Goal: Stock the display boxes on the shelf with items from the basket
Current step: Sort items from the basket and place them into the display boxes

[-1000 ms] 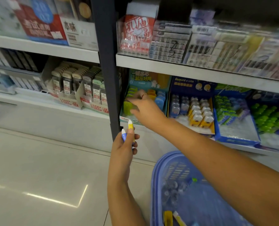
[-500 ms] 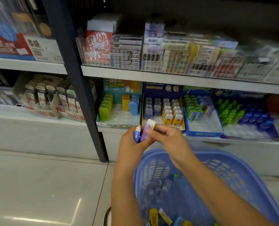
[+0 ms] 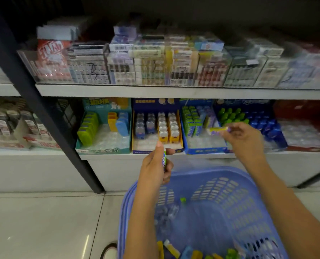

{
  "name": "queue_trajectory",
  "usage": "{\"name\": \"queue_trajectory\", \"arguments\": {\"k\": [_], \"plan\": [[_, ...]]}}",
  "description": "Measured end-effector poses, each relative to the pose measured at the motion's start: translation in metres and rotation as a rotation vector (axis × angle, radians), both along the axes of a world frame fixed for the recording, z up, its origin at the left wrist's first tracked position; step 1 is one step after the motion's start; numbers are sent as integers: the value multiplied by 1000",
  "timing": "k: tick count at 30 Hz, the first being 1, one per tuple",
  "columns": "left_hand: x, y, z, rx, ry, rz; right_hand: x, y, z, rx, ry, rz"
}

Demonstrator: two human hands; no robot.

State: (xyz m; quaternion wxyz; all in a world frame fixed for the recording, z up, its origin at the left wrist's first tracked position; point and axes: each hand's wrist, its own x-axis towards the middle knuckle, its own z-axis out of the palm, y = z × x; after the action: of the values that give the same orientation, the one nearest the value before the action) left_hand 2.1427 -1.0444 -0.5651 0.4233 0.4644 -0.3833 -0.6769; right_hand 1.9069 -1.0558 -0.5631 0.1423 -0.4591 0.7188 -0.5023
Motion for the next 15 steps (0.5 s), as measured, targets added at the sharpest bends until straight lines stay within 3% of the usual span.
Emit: {"name": "queue_trajectory", "arguments": {"k": [5,8,11,15], "plan": [[-17,-3,-7,64,1,-33,-34,-32,12,76,389,139],[-24,-9,-10,129,61,-31,-43,-54,12,104,361,218],[-29,-13,-14,161,126,-44,-50,-72,12,256,359,254],[-32,-15,-20,184,203,-44,-57,-86,22,350,448,338]]}}
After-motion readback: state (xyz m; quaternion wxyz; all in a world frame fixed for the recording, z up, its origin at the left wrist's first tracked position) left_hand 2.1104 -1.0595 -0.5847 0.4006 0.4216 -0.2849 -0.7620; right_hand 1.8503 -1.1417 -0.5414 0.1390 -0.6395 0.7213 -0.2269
